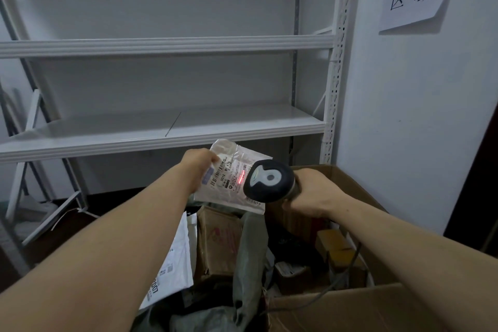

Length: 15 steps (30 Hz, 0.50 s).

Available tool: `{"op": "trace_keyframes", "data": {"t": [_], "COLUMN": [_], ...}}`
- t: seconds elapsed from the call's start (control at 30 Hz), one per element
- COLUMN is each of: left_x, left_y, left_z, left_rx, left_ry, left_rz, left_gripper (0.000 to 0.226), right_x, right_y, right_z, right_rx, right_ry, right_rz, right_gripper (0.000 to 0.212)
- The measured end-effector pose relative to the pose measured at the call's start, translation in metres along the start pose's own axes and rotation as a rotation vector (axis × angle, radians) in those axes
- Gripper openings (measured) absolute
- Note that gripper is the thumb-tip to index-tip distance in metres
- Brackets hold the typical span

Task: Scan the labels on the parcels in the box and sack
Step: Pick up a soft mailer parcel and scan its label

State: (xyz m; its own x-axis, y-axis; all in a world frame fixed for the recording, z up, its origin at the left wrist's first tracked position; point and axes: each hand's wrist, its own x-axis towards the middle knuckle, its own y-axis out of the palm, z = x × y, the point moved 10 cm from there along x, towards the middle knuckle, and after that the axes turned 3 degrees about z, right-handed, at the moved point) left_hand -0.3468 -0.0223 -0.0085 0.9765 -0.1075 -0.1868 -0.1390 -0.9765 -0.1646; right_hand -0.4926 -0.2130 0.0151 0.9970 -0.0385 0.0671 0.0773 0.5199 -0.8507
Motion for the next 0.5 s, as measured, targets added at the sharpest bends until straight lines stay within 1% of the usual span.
{"op": "trace_keyframes", "data": {"t": [0.23,0.33,0.4,0.5], "left_x": [-0.005,-0.007,-0.005,0.000], "left_y": [-0.001,-0.003,-0.012,-0.044], "left_z": [0.001,0.003,0.009,0.030], "left_rx": [-0.007,-0.015,-0.029,-0.016], "left_ry": [-0.016,-0.018,-0.036,-0.050], "left_rz": [-0.015,-0.020,-0.060,-0.192], "left_gripper": [0.006,0.005,0.006,0.028], "right_x": [0.005,0.008,0.010,0.012], "right_y": [0.003,0.007,0.014,0.027], "right_z": [-0.003,-0.004,-0.006,-0.010], "right_rx": [-0.019,0.008,0.102,0.328], "right_ry": [0.003,0.008,0.032,0.098], "right_rz": [0.003,0.010,0.025,0.027], "right_gripper": [0.015,0.016,0.021,0.022]}}
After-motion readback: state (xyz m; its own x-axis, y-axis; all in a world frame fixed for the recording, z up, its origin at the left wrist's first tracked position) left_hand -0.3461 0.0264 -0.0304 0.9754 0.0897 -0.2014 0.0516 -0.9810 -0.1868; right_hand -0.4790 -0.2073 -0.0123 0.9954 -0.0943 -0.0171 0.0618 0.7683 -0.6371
